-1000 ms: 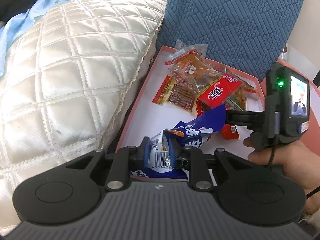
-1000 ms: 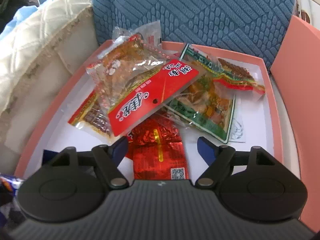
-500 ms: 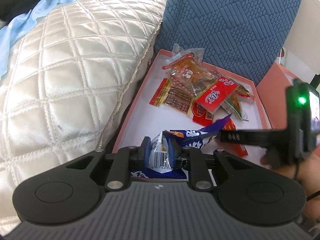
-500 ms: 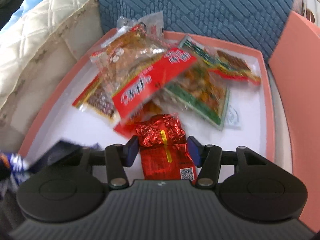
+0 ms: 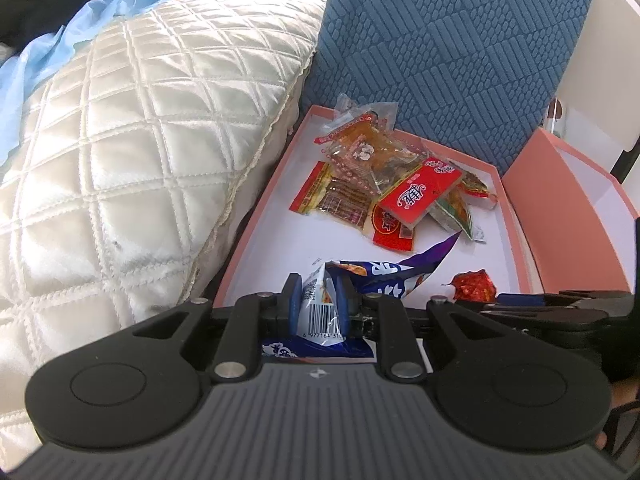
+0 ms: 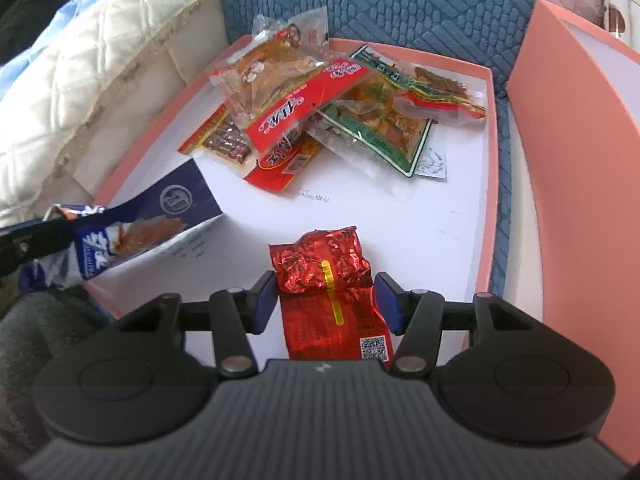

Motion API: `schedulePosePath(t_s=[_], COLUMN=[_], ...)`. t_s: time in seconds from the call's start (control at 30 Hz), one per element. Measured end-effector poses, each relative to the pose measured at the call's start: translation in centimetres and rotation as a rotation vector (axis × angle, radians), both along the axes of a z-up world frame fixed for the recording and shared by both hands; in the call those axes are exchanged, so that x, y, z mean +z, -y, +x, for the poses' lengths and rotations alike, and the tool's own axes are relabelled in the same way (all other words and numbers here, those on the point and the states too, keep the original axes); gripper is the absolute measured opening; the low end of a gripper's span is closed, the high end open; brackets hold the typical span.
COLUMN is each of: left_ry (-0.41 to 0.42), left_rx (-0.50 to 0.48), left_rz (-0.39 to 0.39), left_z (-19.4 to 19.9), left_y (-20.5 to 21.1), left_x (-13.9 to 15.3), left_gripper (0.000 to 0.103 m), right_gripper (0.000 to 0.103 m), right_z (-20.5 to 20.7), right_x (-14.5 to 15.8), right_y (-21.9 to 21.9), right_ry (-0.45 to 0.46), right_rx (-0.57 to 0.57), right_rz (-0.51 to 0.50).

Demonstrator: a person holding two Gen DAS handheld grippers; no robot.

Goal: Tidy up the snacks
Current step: 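Lift the blue bag with left gripper while right gripper lifts the red candy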

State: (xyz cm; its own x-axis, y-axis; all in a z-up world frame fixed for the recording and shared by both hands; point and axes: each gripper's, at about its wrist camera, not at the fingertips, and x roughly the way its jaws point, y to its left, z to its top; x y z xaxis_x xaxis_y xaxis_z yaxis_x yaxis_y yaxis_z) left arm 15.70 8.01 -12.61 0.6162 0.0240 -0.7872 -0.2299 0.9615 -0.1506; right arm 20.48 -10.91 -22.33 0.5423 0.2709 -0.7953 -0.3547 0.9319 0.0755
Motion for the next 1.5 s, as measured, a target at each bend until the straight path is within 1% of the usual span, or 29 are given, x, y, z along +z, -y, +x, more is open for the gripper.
schedulePosePath(t_s=[0.27,0.47,0.8,0.83,0.9,0.93,0.97,1.03,1.13,1.23,1.3,1.43,1.47,1.5], left_ry=[0.037,0.089,0.164,0.174,0.189,0.193,0.196,0.192,0.176,0.144,0.114,0.065,0.057,0.055], left_rx=[0.009,0.004,0.031,0.032,0.028,0.022,0.017,0.012,0.001,-0.011,-0.003,0.015,0.017,0.010], left_rz=[-0.013,-0.023,-0.074,-0.080,-0.079,-0.074,-0.075,-0.082,-0.078,-0.094,-0.097,-0.136,-0.144,-0.154], left_z=[-0.5,0.0,1.2,1.3,1.5,1.7,1.9,2.3,2.0,1.5,1.2,0.3,0.0,-0.2], left_y=[1.1,2.3,3.6,3.7,4.2,4.5,4.8,5.1,5.2,4.5,4.0,2.2,1.8,1.5], left_x=[1.8,4.4,9.0,9.5,10.4,10.7,10.8,10.6,9.8,8.4,7.2,5.2,4.9,4.6], left_gripper=[0.022,0.022,0.022,0.021,0.017,0.012,0.011,0.011,0.011,0.012,0.012,0.013,0.013,0.016], right_gripper=[0.056,0.056,0.056,0.056,0.056,0.056,0.056,0.056,0.056,0.056,0.056,0.056,0.056,0.056], right_z=[-1.3,-1.9,-2.4,-2.4,-2.4,-2.4,-2.5,-2.5,-2.6,-3.1,-3.4,-4.3,-4.5,-4.7], right_x=[2.4,5.7,11.6,12.0,13.2,13.7,14.1,14.6,14.3,13.1,12.1,10.2,9.9,9.6], right_y=[1.8,3.3,5.7,5.8,6.4,6.7,6.9,7.3,7.9,8.2,8.1,7.9,7.8,7.7], right_ry=[0.046,0.102,0.208,0.216,0.233,0.242,0.252,0.269,0.260,0.232,0.213,0.171,0.165,0.161], right_rx=[-0.029,-0.049,-0.064,-0.066,-0.072,-0.075,-0.076,-0.079,-0.089,-0.090,-0.091,-0.101,-0.101,-0.099], right_rz=[0.031,0.072,0.115,0.119,0.131,0.135,0.135,0.132,0.132,0.133,0.131,0.137,0.137,0.136])
